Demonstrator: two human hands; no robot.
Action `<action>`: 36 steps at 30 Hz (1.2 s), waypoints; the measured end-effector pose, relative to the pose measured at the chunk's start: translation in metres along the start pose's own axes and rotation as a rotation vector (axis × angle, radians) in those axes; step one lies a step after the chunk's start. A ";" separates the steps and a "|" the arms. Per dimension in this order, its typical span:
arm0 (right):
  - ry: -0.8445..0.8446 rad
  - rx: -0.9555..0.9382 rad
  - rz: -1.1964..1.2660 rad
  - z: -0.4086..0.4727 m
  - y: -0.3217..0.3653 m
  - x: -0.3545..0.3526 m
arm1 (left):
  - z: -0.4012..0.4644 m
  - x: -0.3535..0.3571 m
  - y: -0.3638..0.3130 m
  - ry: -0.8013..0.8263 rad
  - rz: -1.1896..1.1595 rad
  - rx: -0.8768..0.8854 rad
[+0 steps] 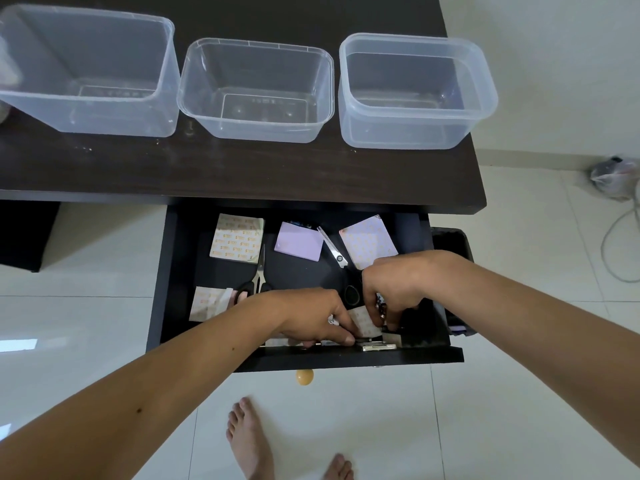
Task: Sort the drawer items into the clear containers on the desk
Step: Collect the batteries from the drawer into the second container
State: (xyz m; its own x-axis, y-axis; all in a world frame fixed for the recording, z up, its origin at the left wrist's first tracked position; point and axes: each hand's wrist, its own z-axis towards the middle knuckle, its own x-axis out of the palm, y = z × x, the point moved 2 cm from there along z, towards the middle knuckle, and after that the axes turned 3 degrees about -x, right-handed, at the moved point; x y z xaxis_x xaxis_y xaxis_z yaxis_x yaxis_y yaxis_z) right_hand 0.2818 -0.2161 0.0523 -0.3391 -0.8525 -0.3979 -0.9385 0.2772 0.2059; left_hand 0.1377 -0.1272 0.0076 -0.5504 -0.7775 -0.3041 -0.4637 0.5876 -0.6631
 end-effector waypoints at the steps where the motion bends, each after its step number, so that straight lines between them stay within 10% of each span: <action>1: 0.008 0.001 -0.004 0.001 0.000 0.001 | 0.000 0.000 0.000 0.006 0.011 -0.015; 36: -0.242 -0.194 0.817 -0.042 -0.007 -0.008 | -0.043 -0.013 0.025 0.040 -0.215 -0.077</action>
State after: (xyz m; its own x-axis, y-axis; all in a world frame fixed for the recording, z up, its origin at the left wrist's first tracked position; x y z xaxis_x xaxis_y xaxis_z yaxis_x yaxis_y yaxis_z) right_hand 0.2939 -0.2300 0.0919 -0.9260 -0.2962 -0.2341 -0.3757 0.6615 0.6491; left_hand 0.1035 -0.0925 0.0246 -0.4596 -0.8780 -0.1336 -0.6238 0.4262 -0.6552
